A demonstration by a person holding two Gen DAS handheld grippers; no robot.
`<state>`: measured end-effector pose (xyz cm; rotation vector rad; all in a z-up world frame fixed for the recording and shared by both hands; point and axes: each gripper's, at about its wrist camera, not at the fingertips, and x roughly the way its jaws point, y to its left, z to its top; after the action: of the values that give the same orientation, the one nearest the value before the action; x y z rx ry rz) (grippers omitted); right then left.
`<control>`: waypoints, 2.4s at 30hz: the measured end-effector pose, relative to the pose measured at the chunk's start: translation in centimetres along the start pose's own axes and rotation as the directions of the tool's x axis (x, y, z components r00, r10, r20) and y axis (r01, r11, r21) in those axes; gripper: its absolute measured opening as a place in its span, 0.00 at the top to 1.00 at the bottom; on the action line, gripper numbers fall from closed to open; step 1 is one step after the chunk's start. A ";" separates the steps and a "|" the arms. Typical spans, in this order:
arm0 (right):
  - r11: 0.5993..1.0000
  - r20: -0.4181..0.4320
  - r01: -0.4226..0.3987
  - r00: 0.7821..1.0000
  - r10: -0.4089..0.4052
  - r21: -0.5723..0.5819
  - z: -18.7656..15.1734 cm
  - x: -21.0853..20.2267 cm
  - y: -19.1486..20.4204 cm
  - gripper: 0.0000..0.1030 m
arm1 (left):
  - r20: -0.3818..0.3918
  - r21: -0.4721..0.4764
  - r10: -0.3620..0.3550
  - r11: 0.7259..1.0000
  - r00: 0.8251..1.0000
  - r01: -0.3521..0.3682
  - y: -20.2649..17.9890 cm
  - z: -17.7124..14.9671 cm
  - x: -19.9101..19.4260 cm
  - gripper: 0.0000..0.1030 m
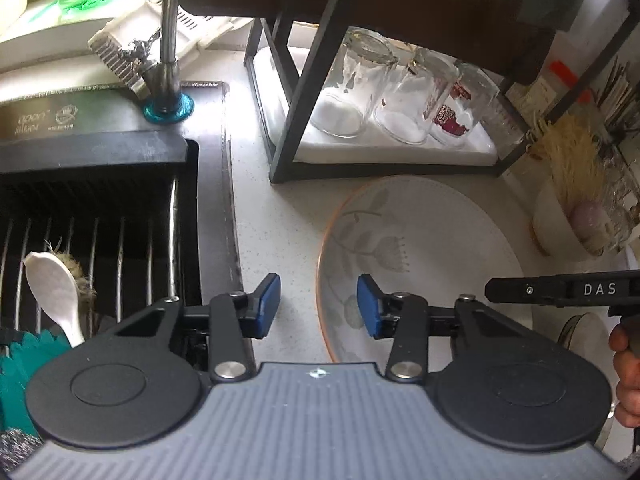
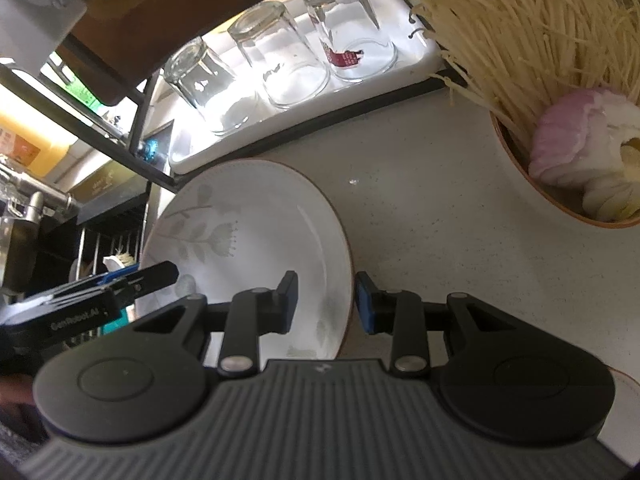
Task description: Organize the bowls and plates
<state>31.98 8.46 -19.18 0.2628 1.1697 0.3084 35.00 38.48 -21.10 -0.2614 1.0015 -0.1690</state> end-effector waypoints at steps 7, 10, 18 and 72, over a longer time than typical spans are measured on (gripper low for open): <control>1.000 -0.015 -0.007 1.000 0.006 -0.024 -0.1 0.6 0.3 0.67 | -0.001 0.007 -0.019 1.000 1.000 0.019 0.1 0.1 0.1 0.69; 0.997 -0.013 0.020 1.000 -0.021 -0.071 -0.1 0.7 0.8 0.71 | -0.006 -0.025 -0.027 0.999 1.000 0.027 0.2 -0.1 0.4 0.78; 0.997 -0.031 -0.026 0.999 0.024 -0.067 0.4 0.8 -0.2 0.77 | 0.011 -0.120 -0.049 0.992 0.999 0.050 0.6 -0.7 0.2 0.86; 0.991 0.148 -0.108 0.982 0.118 -0.073 -8.8 -17.1 -6.2 0.76 | 0.061 -0.129 -0.083 0.987 0.995 0.090 -13.9 -7.7 -13.3 0.86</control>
<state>18.28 -3.27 -10.01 0.2921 0.9941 0.4178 21.11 27.53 -10.24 -0.4289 0.9481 -0.1739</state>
